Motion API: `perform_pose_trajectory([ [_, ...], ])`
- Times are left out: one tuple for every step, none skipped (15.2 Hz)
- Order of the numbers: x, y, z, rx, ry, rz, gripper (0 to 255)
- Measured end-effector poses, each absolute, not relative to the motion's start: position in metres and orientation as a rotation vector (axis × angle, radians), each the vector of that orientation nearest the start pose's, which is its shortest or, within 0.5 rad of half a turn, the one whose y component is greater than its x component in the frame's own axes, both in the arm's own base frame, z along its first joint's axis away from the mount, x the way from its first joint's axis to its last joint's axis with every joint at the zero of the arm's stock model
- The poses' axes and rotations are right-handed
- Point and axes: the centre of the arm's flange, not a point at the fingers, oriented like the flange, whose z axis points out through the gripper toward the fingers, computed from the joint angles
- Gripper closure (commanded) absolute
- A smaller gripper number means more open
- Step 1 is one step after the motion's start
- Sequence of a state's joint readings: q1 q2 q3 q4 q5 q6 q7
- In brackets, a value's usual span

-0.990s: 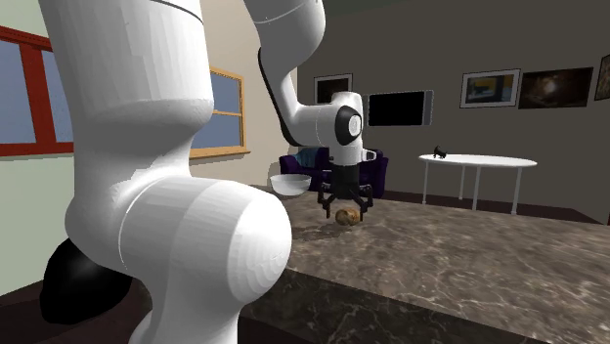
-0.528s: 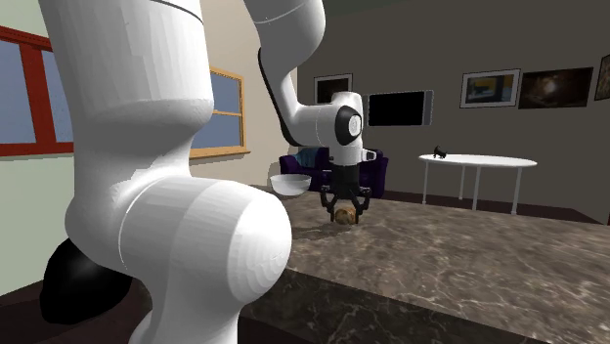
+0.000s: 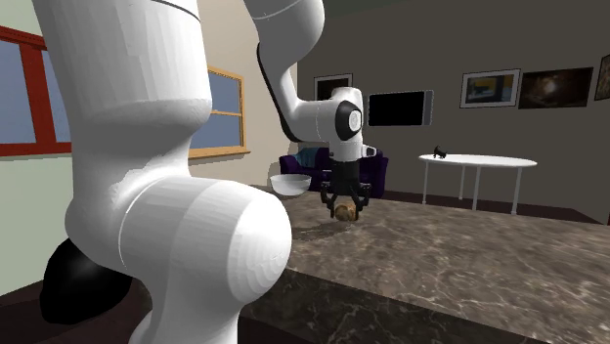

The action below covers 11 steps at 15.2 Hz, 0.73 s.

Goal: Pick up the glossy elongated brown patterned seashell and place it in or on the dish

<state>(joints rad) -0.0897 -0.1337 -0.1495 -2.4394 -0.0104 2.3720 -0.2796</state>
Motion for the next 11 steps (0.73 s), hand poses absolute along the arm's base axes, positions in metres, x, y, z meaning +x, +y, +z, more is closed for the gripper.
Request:
perform_pose_trajectory([
  [0.462,-0.112,0.363,-3.144,-0.076,-0.104,255],
  [0.461,-0.113,0.369,-3.144,-0.076,-0.104,255],
  [0.462,-0.113,0.374,-3.144,-0.076,-0.104,255],
  [0.461,-0.112,0.379,-3.144,-0.076,-0.104,255],
  [0.460,-0.114,0.385,-3.144,-0.076,-0.104,255],
  [0.461,-0.113,0.392,-3.144,-0.076,-0.104,255],
  [0.461,-0.113,0.396,-3.144,-0.076,-0.104,255],
  [0.461,-0.112,0.401,-3.144,-0.076,-0.104,255],
  [0.462,-0.112,0.406,-3.144,-0.076,-0.104,255],
  [0.461,-0.112,0.412,-3.144,-0.076,-0.104,255],
  [0.461,-0.113,0.417,-3.144,-0.076,-0.104,255],
])
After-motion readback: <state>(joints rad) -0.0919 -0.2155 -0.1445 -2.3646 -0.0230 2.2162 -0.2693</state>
